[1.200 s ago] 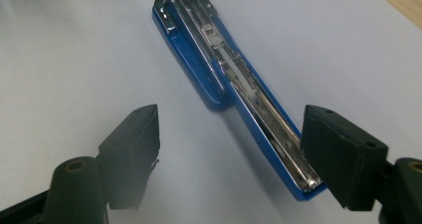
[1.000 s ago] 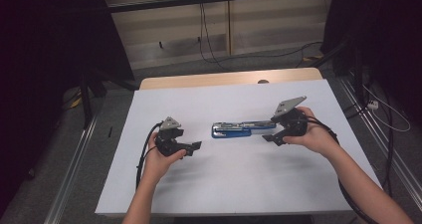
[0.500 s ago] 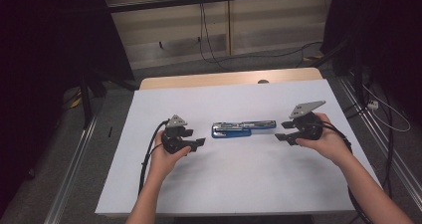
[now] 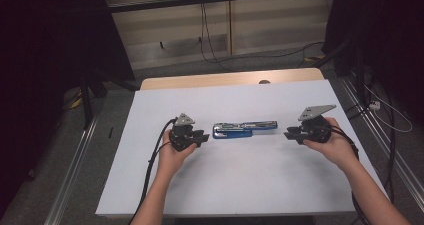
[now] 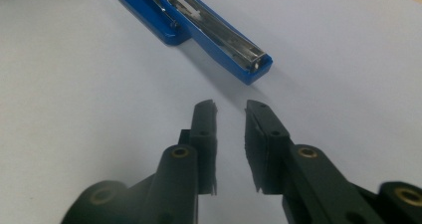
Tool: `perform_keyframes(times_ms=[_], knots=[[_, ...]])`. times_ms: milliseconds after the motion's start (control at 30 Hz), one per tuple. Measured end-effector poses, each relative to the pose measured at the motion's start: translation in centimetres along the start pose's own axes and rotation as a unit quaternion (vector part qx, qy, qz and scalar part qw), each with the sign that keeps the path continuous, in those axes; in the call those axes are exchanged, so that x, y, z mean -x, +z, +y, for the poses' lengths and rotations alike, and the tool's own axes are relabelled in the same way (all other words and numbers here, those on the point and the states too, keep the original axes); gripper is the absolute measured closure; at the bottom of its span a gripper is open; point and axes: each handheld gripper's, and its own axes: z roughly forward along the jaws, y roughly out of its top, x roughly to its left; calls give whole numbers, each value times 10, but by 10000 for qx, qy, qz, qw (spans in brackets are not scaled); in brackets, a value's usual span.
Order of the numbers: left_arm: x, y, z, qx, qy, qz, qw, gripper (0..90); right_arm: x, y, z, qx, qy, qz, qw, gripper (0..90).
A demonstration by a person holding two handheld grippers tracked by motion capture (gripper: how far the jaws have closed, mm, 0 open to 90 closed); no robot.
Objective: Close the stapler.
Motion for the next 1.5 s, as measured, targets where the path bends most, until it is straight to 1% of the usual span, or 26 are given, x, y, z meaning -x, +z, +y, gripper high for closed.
perform_keyframes(times_ms=[67, 100, 300, 333, 367, 400, 433, 467, 533, 567, 600, 633, 667, 700, 733, 833, 933, 967, 1000, 1033, 1100, 1200, 1267, 1333, 1400, 1500], knots=[[0, 2, 1, -33, 52, -14, 10000, 747, 2, 2, -1, -3, 26, -23, 10000, 802], [2, 3, 2, -13, 12, -30, 10000, 760, 2, 3, -2, -16, 32, -37, 10000, 819], [2, 10, 4, -77, 55, -52, 9999, 843, 4, 12, -5, -59, 102, -73, 9999, 891], [2, 12, 4, -89, 74, -35, 9999, 850, 4, 14, -5, -91, 86, -54, 9999, 900], [2, 13, 5, -87, 42, -73, 9999, 857, 5, 16, -5, -96, 72, -71, 9999, 900], [3, 15, 4, -64, 38, -37, 10000, 867, 5, 18, -5, -116, 74, -85, 9999, 900], [1, 16, 5, -122, 90, -61, 9999, 874, 5, 20, -5, -133, 62, -87, 9999, 900], [2, 18, 5, -90, 49, -41, 9999, 882, 6, 22, -5, -145, 33, -103, 9998, 900], [1, 21, 5, -65, 50, -1, 10000, 898, 6, 24, -4, -153, 46, -123, 9998, 900], [1, 23, 5, -56, -2, -10, 10000, 900, 7, 25, -3, -159, 41, -117, 9998, 900], [0, 23, 5, -80, 47, 9, 10000, 900, 7, 26, -3, -145, 44, -147, 9998, 900], [0, 25, 5, -77, 5, 1, 10000, 900, 8, 27, -2, -129, 42, -154, 9998, 900], [0, 26, 5, -114, 22, -34, 9999, 900, 8, 28, -2, -137, 41, -155, 9998, 900], [1, 28, 5, -83, 14, 1, 10000, 900, 9, 28, -1, -153, 42, -144, 9998, 900], [0, 28, 5, -99, 49, -19, 9999, 900, 9, 29, -1, -169, 40, -150, 9997, 900], [1, 31, 6, -80, 26, -9, 10000, 900, 10, 31, -2, -224, 39, -133, 9997, 900], [0, 34, 6, -120, 55, -21, 9999, 900, 10, 33, -2, -241, 37, -138, 9996, 900], [0, 34, 7, -139, 54, -65, 9999, 900, 10, 34, -2, -261, 43, -133, 9996, 900], [0, 35, 7, -126, 93, -9, 9999, 900, 10, 34, -2, -272, 51, -133, 9995, 900], [1, 36, 7, -95, 22, -27, 9999, 900, 11, 35, -2, -261, 41, -138, 9996, 900], [1, 37, 8, -93, 71, -29, 9999, 900, 11, 36, -1, -271, 32, -130, 9995, 900], [1, 38, 9, -47, 59, -9, 10000, 900, 12, 37, -1, -284, 31, -132, 9995, 900], [1, 38, 9, -65, 114, -9, 9999, 900, 12, 38, -1, -296, 43, -127, 9995, 900], [1, 39, 9, -23, 110, 1, 9999, 900, 12, 39, -1, -300, 51, -106, 9995, 900], [1, 39, 9, -49, 59, -29, 10000, 900, 13, 40, -1, -288, 77, -116, 9995, 900], [0, 40, 8, -4, 84, 7, 10000, 900, 13, 42, -1, -311, 90, -105, 9994, 900]])
